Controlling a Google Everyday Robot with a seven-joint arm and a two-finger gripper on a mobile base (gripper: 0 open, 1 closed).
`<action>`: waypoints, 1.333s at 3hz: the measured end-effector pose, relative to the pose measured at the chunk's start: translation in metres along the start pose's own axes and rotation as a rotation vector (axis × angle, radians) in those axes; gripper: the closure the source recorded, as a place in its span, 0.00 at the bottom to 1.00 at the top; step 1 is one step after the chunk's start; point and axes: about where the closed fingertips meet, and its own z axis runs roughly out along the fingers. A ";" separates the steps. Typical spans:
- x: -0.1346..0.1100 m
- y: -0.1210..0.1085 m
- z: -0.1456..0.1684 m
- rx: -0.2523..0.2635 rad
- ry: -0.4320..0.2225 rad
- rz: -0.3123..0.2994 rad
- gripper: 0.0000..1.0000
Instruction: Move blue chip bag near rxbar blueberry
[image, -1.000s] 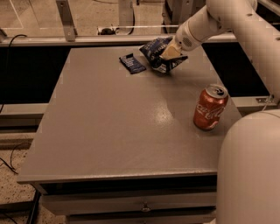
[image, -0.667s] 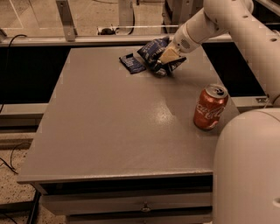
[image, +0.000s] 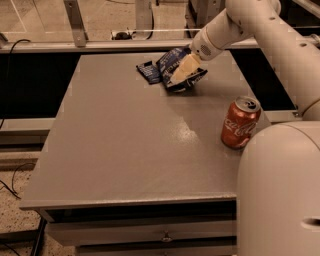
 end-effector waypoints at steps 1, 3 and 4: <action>-0.011 0.003 -0.015 0.010 -0.033 -0.028 0.00; -0.019 0.019 -0.113 0.088 -0.250 -0.110 0.00; -0.006 0.033 -0.174 0.174 -0.370 -0.143 0.00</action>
Offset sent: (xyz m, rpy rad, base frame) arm -0.0650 -0.0429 0.1083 0.1483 -0.2557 0.0724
